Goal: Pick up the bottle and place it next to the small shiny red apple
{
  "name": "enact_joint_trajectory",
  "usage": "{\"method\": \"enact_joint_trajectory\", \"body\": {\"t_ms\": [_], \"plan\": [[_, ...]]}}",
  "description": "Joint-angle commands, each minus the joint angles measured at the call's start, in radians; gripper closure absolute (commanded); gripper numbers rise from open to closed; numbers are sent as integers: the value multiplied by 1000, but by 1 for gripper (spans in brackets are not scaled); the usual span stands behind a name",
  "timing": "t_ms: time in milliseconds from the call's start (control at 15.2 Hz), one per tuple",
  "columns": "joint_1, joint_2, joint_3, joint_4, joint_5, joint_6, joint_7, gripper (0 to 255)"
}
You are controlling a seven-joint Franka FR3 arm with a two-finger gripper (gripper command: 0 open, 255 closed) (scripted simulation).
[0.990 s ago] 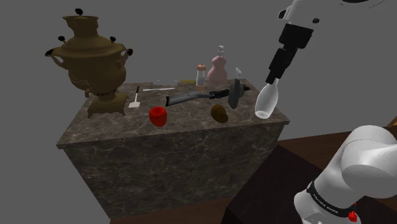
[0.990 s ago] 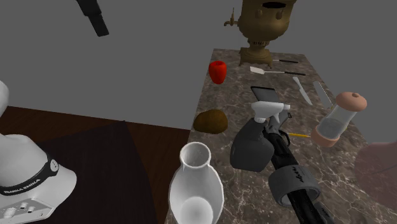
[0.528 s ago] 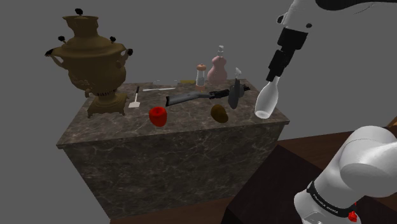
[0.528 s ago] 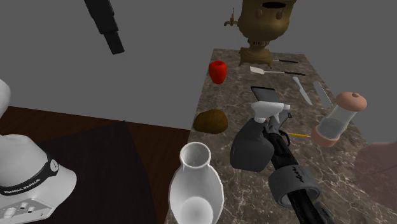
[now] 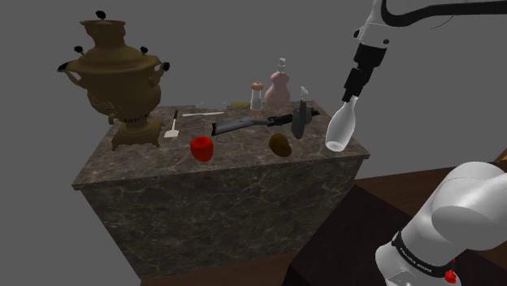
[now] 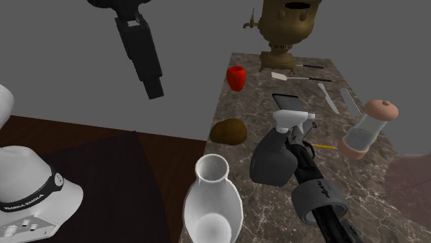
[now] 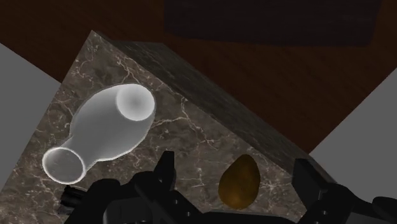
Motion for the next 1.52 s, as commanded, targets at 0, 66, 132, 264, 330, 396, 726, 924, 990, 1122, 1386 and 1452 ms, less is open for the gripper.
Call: {"method": "enact_joint_trajectory", "body": {"t_ms": [0, 66, 132, 264, 330, 396, 726, 924, 990, 1122, 1386, 1452], "plan": [[-11, 52, -35, 26, -18, 24, -36, 0], [-16, 77, -52, 39, -25, 33, -54, 0], [-20, 102, -68, 53, -32, 43, -71, 0], [-29, 155, -102, 85, -41, 62, -106, 0], [-33, 182, -118, 102, -45, 71, -124, 0], [-37, 210, -135, 120, -47, 80, -142, 0], [-56, 354, -211, 222, -40, 116, -232, 0], [-57, 358, -214, 185, -40, 156, -232, 0], [-57, 359, -215, 173, -40, 170, -233, 0], [-58, 364, -217, 150, -40, 197, -233, 0], [-58, 367, -219, 132, -39, 218, -234, 0], [-58, 367, -219, 132, -39, 218, -234, 0]]}}
